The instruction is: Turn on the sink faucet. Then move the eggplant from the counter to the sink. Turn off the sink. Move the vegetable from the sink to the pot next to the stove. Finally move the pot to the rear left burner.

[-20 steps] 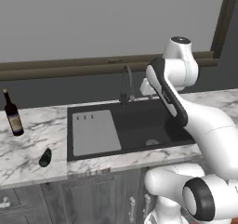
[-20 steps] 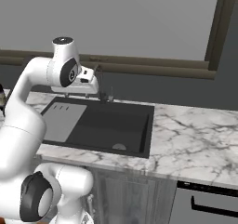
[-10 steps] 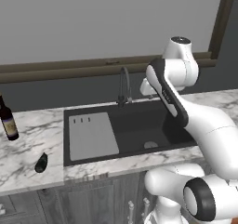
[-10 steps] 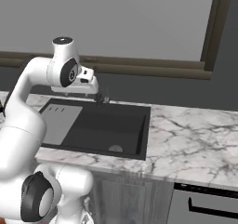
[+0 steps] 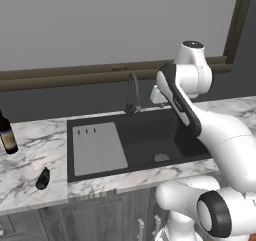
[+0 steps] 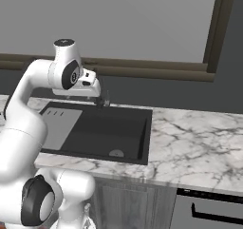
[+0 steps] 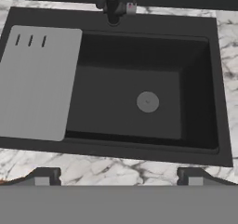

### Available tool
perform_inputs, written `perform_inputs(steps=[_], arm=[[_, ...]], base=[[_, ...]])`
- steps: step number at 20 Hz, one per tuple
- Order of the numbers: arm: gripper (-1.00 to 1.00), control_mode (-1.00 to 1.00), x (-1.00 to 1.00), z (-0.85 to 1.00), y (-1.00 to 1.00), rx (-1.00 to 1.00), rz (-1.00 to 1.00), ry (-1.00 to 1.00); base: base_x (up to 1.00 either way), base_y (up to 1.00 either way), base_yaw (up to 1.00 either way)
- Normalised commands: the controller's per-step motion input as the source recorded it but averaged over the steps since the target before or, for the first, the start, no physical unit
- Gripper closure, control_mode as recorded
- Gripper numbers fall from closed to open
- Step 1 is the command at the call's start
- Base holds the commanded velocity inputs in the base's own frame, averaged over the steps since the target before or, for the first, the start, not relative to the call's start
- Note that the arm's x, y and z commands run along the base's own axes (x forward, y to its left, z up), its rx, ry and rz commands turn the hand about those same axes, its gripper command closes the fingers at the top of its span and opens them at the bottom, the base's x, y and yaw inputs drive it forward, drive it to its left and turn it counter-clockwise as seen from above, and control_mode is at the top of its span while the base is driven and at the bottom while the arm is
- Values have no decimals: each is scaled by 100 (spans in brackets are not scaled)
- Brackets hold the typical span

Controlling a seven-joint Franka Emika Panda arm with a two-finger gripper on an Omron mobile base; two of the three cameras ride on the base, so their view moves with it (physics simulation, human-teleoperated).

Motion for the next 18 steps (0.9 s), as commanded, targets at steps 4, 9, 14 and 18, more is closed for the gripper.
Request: perform_inputs(steps=[4, 9, 14, 18], arm=[[-100, -100, 0, -22, -23, 1, 5, -17], [-100, -100, 5, -16, -37, 5, 15, -18], [-100, -100, 9, -18, -17, 0, 18, -2], [-100, -100, 11, -14, -27, 3, 18, -7]], base=[[0, 0, 0], [0, 0, 0], [0, 0, 0], [0, 0, 0]])
